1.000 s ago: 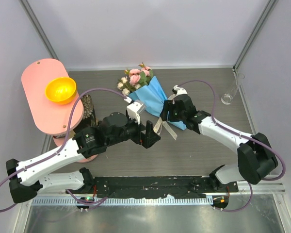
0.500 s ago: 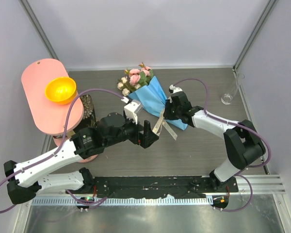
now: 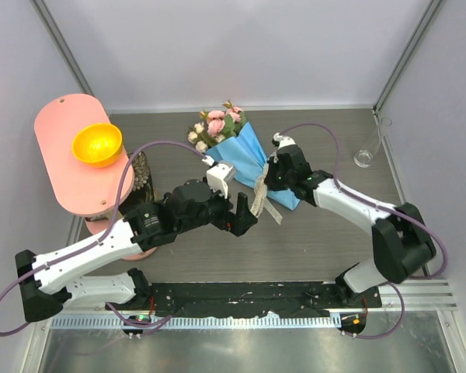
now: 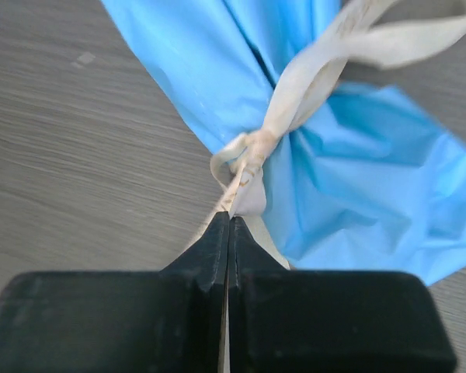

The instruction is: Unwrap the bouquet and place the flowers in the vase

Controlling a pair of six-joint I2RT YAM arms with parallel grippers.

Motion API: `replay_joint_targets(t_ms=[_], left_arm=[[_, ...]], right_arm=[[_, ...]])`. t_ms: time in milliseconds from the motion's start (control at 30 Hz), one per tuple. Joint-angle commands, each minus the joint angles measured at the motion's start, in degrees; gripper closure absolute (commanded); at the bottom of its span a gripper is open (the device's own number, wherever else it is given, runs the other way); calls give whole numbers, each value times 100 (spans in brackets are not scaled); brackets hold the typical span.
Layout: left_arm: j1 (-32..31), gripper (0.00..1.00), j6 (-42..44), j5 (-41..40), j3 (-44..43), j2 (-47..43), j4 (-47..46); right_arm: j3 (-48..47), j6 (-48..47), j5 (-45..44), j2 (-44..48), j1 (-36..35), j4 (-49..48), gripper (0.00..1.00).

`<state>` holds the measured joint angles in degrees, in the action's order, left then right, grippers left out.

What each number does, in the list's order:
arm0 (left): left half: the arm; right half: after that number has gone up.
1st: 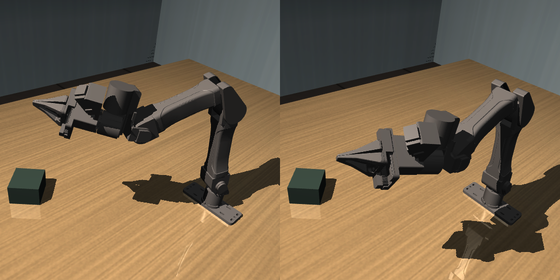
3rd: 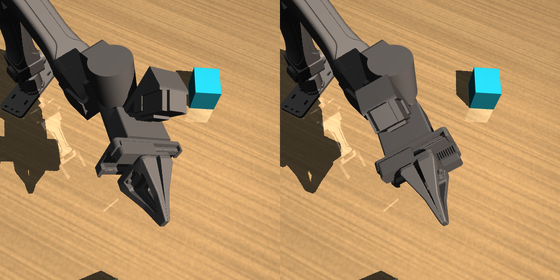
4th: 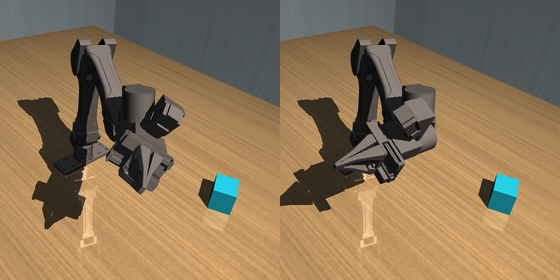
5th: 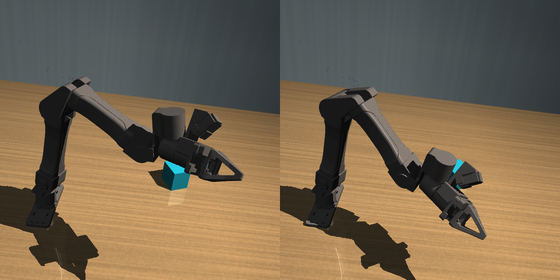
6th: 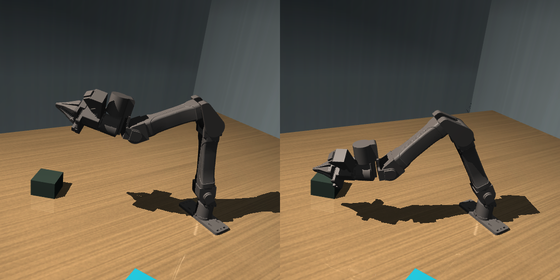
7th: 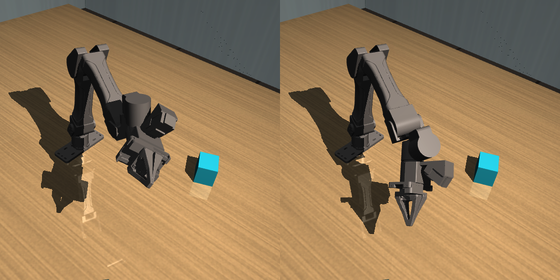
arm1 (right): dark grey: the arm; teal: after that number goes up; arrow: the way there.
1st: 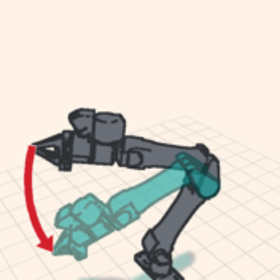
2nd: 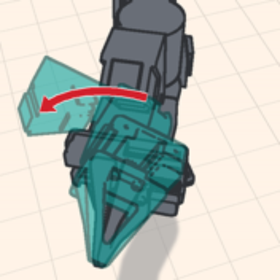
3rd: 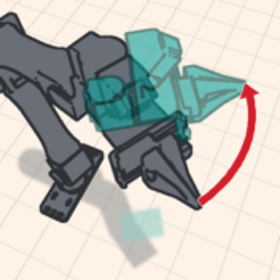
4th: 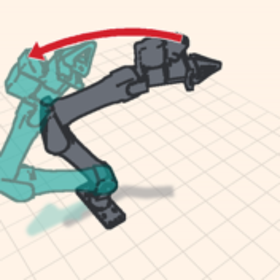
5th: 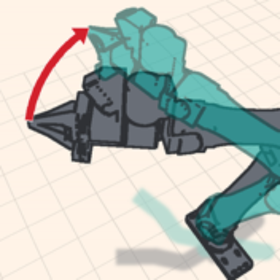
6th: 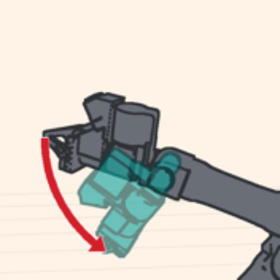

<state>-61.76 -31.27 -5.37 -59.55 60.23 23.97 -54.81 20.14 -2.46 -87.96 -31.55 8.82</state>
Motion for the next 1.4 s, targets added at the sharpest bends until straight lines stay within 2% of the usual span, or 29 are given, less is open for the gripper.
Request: replay_joint_targets(t_ms=[0, 133, 233, 433, 567, 767, 900, 1100, 1133, 1267, 1367], left_arm=[[32, 6, -125, -351, 154, 164, -453], [58, 9, -564, -220, 408, 463, -770], [67, 10, -591, -333, 514, 621, -815], [181, 11, -538, -659, 497, 727, -718], [427, 20, -565, -448, 532, 1025, -718], [1226, 26, -503, 0, 278, 1983, -963], [1377, 32, -179, -166, -240, 2861, -1008], [1377, 42, 402, -167, -1067, 3917, -1105], [1377, 42, 419, -106, -1146, 3961, -1139], [1368, 26, 473, 465, -1085, 3953, -1648], [1359, 25, 481, 711, -1190, 4058, -1737]], right_arm=[[-241, 200, -35, 1324, -35, -205, 99], [-241, 682, 0, 2220, -35, -407, 99], [-136, 999, -18, 2827, -44, -741, 99], [-390, 1045, -395, 3610, -35, -759, 99], [-356, 1001, -667, 4084, -35, -741, 99], [-311, 878, -1046, 4858, -35, -672, 99], [-469, 834, -1037, 5069, -35, -469, 99], [-127, 930, -1099, 5263, -35, -416, 99], [-92, 930, -1073, 5246, -35, -399, 99], [-171, 922, -897, 5070, -35, -320, 99], [-250, 913, -818, 4982, -35, -223, 99]])
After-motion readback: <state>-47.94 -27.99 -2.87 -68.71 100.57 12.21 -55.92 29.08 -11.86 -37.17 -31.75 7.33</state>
